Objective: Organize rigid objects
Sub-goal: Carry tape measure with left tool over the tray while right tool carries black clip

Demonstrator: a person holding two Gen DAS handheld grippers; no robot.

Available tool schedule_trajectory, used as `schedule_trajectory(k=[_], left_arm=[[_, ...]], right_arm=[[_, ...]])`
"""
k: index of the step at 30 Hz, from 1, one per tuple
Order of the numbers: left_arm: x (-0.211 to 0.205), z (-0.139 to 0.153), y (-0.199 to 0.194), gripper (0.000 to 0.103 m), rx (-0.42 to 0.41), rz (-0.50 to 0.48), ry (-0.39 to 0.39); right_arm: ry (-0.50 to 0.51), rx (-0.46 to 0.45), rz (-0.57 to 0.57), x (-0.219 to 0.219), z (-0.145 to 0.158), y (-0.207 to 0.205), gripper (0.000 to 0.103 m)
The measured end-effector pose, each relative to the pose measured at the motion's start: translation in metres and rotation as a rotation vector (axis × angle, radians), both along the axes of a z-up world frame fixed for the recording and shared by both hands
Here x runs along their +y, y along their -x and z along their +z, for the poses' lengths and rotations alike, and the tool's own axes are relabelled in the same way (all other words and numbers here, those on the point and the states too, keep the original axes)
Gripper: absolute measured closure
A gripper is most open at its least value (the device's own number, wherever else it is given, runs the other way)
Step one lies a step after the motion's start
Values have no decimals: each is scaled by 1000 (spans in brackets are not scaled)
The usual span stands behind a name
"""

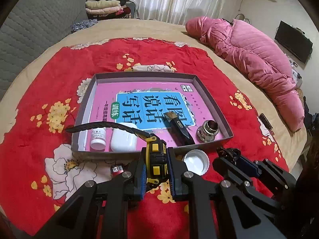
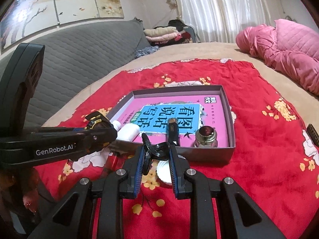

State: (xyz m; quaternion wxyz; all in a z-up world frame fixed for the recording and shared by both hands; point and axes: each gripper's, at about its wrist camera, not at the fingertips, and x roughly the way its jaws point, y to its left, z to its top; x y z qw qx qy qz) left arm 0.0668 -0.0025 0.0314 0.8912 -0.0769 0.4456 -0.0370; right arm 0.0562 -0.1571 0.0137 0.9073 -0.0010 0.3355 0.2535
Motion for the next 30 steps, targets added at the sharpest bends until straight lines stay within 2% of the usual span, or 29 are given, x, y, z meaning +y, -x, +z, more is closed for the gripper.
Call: schedule_trajectory(k=[14,20,25,30], left_arm=[[10,-2,-23,85,-29,20,1],[12,-9,-41,85,-24,17,0],[12,-18,-58,85,-3,3,25],[3,-27,-71,85,12,-16,17]], right_arm=[[8,-58,27,9,4,-22,79],[0,-40,24,7,-2,-38,79],[23,-62,34,13,-5,-56,79],[49,-69,29,16,-10,-67,79]])
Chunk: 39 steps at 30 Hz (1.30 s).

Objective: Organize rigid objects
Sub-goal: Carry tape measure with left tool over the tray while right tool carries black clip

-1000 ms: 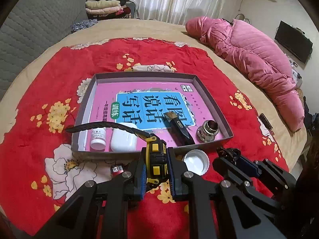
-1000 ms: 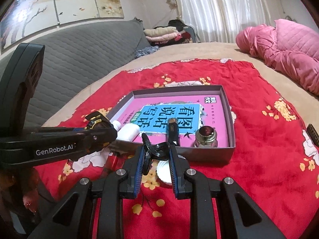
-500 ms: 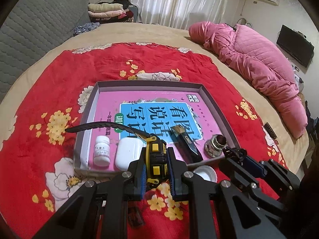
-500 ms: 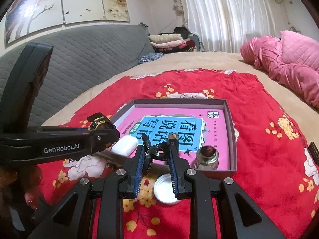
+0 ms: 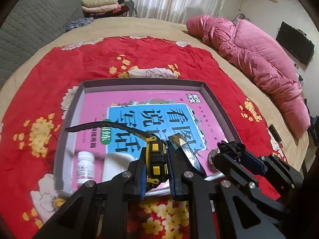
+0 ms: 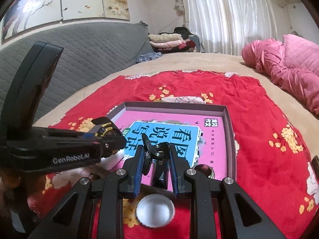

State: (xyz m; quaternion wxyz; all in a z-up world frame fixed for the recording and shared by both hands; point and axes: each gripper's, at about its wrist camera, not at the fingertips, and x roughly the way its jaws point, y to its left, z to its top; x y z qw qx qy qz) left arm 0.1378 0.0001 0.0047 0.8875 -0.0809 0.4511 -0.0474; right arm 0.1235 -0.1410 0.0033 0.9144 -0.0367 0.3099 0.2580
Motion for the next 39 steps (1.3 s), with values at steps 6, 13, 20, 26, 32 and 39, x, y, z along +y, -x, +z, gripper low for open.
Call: schedule_trajectory(k=[6,13,20,26,32,39], left_arm=[[-4,-11,-10,85,15,-15,-2],[-4,-17,-16,84,20,-26,0],[-11,-22,-23,83,41,-46,-29],[-13,-28,-29,81,75,-51,-40],[-16,-33,-33,81,113,-50,-50],[-15,-34,-34,81,143,-60,-28]], right_arm=[[13,45,-7,1,-12,-15,79],[33,72,5,7,-21,-23,79],[44,88,-4,8,-27,-31,79],[88,95,-23,10,-33,-38,79],[150,85,-25,14,-37,-41,79],[208,51,-22,19,-38,-41,79]])
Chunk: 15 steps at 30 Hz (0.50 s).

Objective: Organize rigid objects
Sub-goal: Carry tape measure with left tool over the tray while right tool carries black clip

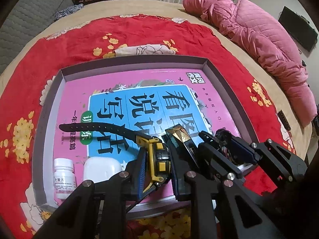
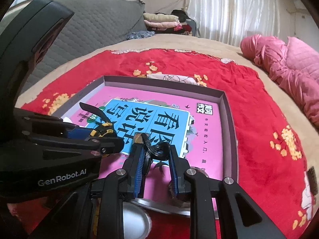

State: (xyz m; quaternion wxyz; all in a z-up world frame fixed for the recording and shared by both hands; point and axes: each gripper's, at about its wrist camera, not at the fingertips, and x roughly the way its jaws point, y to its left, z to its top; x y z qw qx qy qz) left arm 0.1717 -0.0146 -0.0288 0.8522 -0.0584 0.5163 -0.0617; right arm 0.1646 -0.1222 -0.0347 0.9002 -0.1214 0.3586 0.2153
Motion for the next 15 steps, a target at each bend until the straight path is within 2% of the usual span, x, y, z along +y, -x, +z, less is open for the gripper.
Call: schedule_trajectory(k=[15], left_arm=[[-4,-2,3,80,40,-19,11]], right_arm=[[73,15,-7,-2,-4,-4,79]])
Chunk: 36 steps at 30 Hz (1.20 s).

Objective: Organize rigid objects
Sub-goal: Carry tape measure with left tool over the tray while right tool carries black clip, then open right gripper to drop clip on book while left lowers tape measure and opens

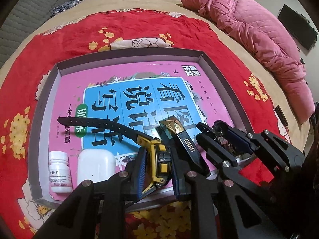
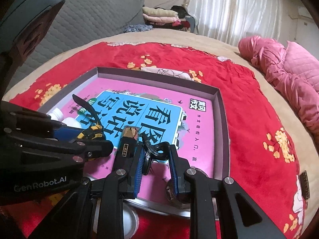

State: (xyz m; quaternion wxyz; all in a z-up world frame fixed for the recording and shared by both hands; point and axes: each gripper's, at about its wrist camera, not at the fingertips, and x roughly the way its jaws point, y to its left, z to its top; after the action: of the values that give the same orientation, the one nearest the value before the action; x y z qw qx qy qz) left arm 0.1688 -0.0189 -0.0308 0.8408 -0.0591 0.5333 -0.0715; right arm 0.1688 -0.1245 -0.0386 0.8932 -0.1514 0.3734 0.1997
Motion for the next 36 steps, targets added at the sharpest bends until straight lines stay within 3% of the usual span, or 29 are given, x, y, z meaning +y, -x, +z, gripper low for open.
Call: schedule_trajectory(k=[12,30,33,36], left_arm=[[0,-3,-1,80,14,6,4],[7,-3,-1,79,20,31,29],[7,-3,-1,79,21,29,27],[9,-3,-1,79,25,33,37]], right_arm=[[12,0,11,4,-1,2,78],[-47,27,8,-1,1,1,76],[-50,29,-1,-3,2,1,72],[-74,31,-10,-10,6,2,60]])
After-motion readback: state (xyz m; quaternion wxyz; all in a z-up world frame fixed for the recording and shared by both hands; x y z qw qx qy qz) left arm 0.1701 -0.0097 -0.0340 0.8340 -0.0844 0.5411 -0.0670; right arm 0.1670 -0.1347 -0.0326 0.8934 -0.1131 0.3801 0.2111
